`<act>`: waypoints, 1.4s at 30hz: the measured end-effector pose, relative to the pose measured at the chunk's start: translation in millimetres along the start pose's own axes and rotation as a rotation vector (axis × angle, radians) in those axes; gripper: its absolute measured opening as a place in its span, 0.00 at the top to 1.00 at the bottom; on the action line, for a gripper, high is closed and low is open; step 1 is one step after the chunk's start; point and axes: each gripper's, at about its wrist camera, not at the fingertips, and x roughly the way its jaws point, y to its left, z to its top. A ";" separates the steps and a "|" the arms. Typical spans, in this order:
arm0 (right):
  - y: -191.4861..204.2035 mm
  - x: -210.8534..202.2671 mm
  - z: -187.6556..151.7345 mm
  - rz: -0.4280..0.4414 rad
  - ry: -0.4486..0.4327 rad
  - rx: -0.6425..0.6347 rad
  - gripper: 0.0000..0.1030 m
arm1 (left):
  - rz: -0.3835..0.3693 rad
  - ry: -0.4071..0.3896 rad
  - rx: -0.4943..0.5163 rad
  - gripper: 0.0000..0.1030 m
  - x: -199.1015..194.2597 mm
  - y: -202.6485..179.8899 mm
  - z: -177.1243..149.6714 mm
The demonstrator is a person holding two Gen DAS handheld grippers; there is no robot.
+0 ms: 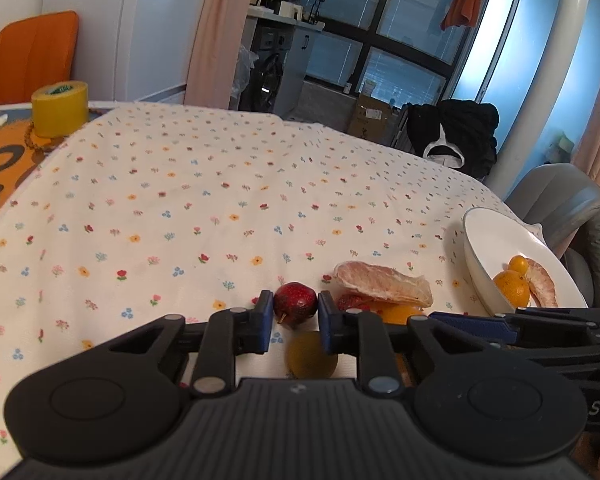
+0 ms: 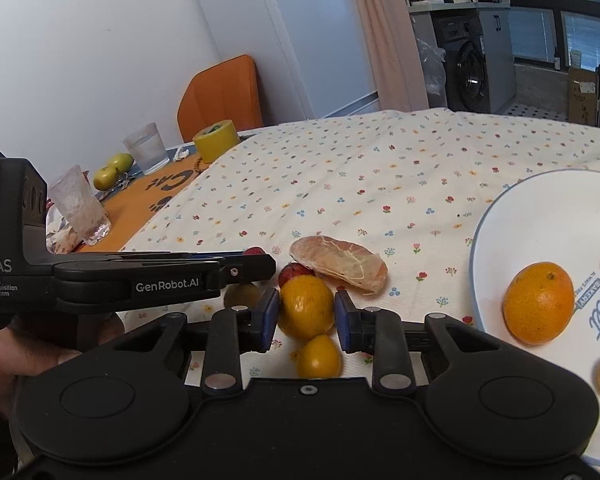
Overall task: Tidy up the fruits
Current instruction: 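Close the right gripper on an orange while the left gripper grasps a red plum, then carry the orange with the right gripper while the left gripper carries the red plum to the plate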
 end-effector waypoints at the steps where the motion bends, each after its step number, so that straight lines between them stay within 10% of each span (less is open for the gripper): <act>1: 0.8 -1.5 0.1 -0.001 -0.004 -0.003 0.74 | -0.001 -0.006 0.001 0.79 -2.8 -0.7 0.9; 42: -30.0 -114.0 -12.4 -0.153 -0.184 0.017 0.75 | -0.076 -0.126 0.075 0.79 -71.4 -76.7 -2.4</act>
